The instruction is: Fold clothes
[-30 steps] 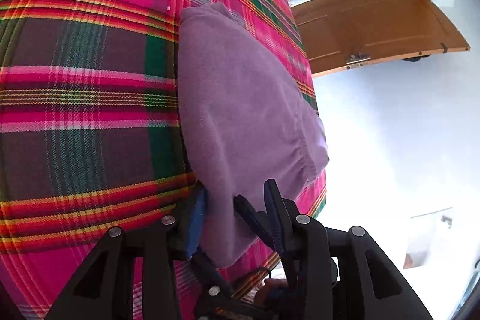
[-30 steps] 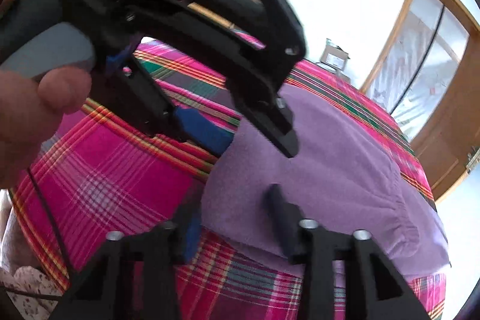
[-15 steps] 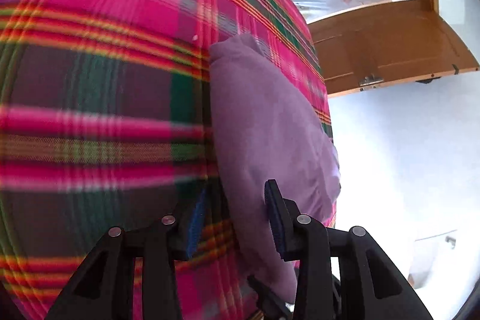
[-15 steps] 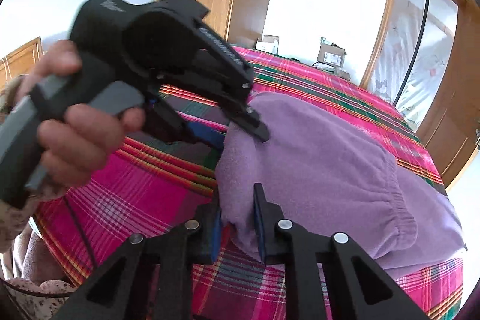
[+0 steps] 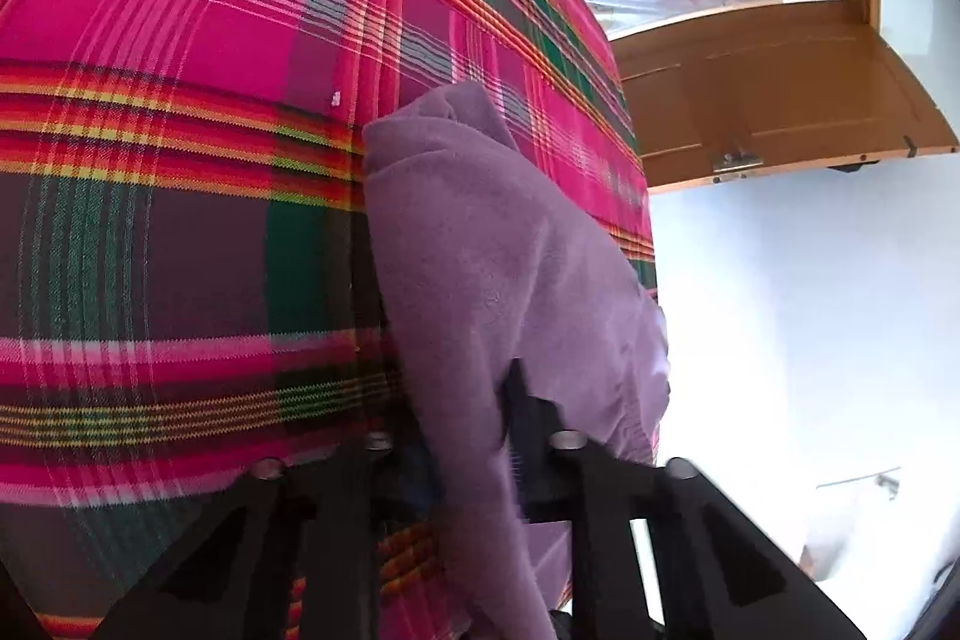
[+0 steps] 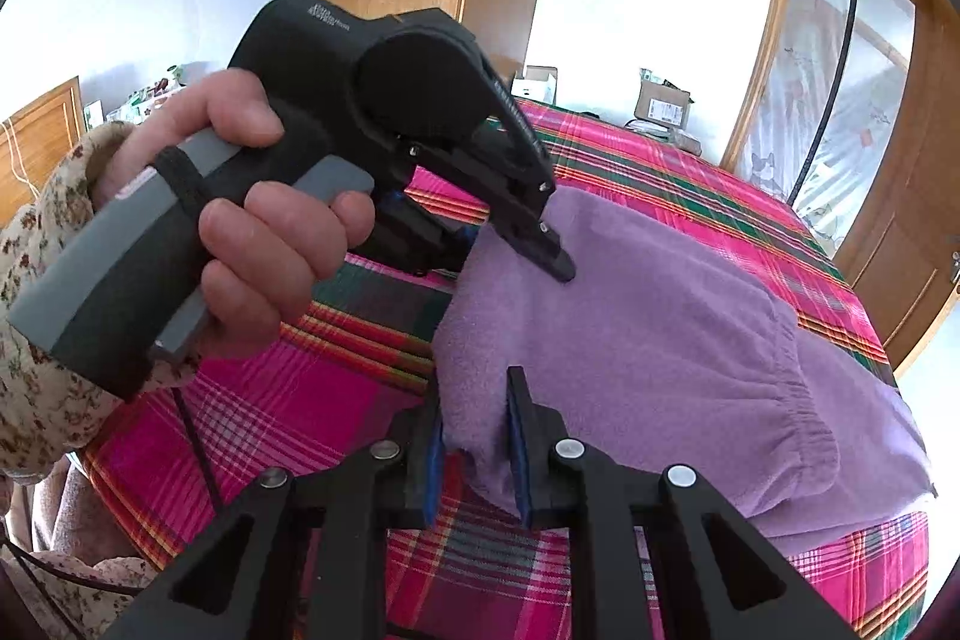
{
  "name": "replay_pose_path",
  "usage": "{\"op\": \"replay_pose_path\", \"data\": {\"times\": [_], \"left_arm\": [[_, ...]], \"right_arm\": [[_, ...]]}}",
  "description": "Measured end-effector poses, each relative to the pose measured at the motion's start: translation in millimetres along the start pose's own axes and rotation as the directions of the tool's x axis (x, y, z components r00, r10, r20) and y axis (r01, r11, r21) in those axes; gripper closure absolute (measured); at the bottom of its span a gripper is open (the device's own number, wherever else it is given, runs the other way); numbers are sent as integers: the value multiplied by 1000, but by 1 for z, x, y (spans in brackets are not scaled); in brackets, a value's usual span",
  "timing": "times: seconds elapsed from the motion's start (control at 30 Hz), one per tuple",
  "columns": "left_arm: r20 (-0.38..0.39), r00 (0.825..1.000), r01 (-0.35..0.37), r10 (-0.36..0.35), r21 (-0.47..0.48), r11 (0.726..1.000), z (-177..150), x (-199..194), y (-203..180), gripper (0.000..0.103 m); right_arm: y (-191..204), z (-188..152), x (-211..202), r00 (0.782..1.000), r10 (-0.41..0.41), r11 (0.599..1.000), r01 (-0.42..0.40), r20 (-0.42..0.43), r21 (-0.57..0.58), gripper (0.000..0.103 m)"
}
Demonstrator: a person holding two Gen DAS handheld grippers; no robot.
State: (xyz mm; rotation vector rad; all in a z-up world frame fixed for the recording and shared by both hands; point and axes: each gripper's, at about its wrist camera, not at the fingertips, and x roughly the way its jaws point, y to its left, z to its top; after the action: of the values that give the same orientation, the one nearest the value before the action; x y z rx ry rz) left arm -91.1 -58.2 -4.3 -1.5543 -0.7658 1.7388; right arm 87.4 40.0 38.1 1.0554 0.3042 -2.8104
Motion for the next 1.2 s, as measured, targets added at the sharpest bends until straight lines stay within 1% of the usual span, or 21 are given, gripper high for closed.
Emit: {"op": "replay_pose_path", "data": {"times": [0.07, 0.2, 0.23, 0.47, 0.63, 0.83, 0.93, 1.07, 1.2], "left_arm": [[4, 1000, 1, -1, 6, 1000, 0, -1, 0, 92], [14, 1000, 6, -6, 10, 1000, 0, -6, 1, 93], [15, 1000, 9, -9, 10, 1000, 1, -8, 3, 93], [32, 999, 7, -8, 16, 1000, 8, -14, 11, 93], [49, 999, 3, -3, 11, 1000, 8, -28, 15, 93], [74, 997, -22, 21, 14, 1000, 5, -48, 25, 93], [89, 996, -34, 33, 7, 999, 0, -49, 26, 93], [110, 993, -50, 50, 2, 999, -1, -64, 31, 93], [127, 990, -63, 63, -3, 998, -7, -69, 31, 93]], "right_arm": [[3, 2, 1, 1000, -1, 1000, 1, -3, -1, 85], [8, 5, 4, 1000, -11, 1000, 11, -5, -16, 86], [14, 0, -7, 1000, -12, 1000, 12, -1, -13, 86], [29, -1, -17, 1000, 0, 1000, 0, 6, -28, 87], [40, 3, -17, 1000, 30, 998, -30, 1, -57, 87], [57, 8, -15, 997, 78, 992, -78, -8, -104, 87], [65, 10, -15, 995, 103, 987, -104, -11, -123, 87], [73, 14, -13, 990, 137, 980, -138, -14, -144, 87], [79, 19, -13, 987, 162, 973, -161, -11, -163, 87]]}}
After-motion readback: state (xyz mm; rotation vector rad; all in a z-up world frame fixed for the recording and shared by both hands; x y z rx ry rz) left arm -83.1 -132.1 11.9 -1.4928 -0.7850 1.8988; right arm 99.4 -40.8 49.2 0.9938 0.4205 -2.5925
